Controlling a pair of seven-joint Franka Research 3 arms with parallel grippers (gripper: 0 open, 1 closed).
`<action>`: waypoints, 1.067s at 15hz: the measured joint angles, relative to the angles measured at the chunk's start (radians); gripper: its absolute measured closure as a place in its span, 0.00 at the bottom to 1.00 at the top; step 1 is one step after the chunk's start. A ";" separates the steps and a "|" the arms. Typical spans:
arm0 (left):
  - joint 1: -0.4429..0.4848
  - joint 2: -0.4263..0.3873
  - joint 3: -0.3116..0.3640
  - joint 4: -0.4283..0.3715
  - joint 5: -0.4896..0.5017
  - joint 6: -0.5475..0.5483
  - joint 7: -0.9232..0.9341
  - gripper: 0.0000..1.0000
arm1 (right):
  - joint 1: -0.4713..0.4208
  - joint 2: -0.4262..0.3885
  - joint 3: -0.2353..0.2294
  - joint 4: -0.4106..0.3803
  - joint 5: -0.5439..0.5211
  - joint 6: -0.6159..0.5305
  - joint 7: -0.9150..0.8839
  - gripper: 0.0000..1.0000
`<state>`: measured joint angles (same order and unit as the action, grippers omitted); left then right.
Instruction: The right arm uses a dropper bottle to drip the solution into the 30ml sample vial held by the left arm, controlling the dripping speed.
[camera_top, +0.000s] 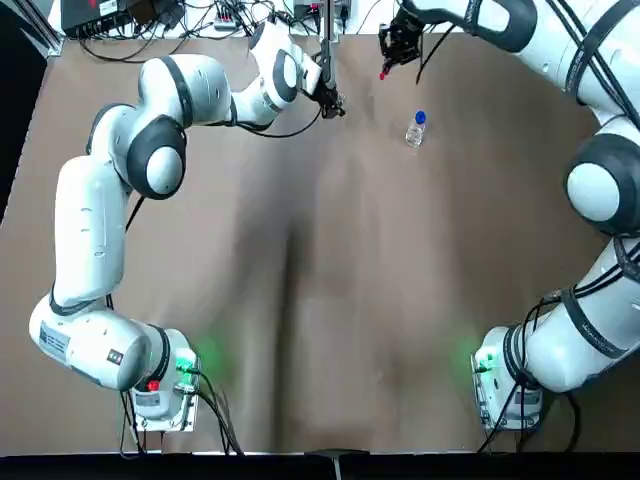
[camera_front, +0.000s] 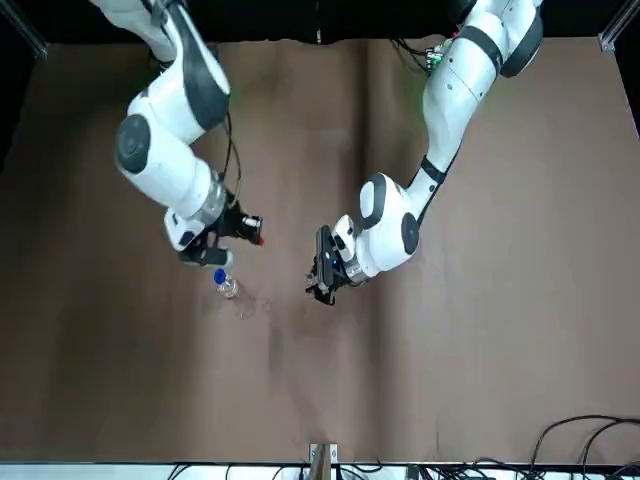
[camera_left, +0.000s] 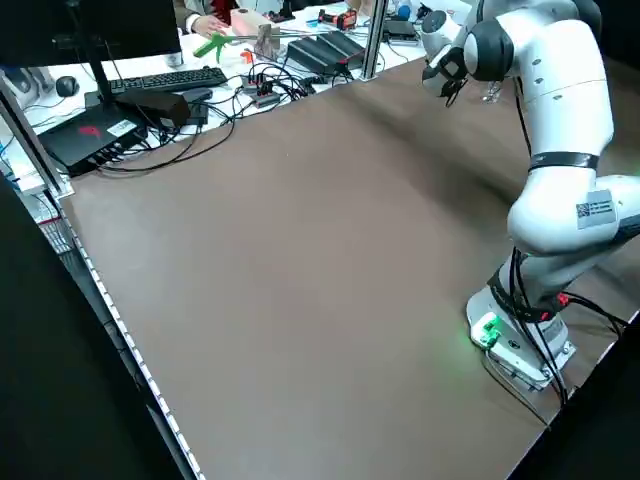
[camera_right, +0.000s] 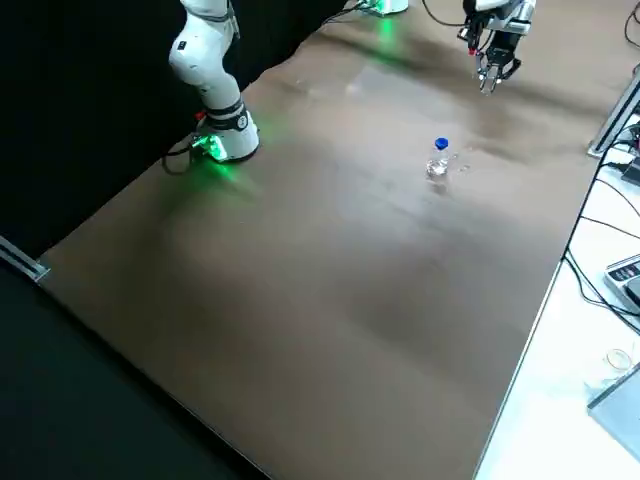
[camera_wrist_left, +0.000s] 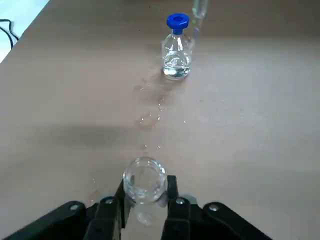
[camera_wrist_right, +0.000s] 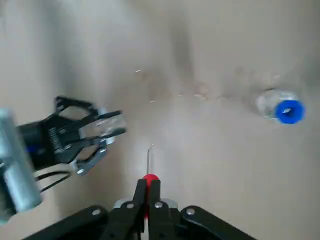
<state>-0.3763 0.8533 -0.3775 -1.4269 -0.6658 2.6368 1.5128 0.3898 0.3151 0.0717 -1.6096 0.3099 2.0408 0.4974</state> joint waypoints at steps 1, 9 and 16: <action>0.000 0.000 0.000 0.000 0.000 0.000 0.000 0.69 | -0.020 0.000 -0.002 -0.003 -0.014 -0.013 -0.001 0.96; 0.006 0.000 0.001 0.000 0.000 0.002 0.000 0.69 | -0.141 0.006 -0.005 -0.039 -0.150 -0.103 -0.004 0.96; 0.191 -0.013 -0.087 0.002 0.004 -0.070 0.065 0.69 | -0.145 0.007 -0.005 -0.053 -0.223 -0.114 -0.004 0.96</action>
<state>-0.1856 0.8401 -0.4644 -1.4249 -0.6621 2.5665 1.5781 0.2445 0.3225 0.0669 -1.6621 0.0873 1.9269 0.4932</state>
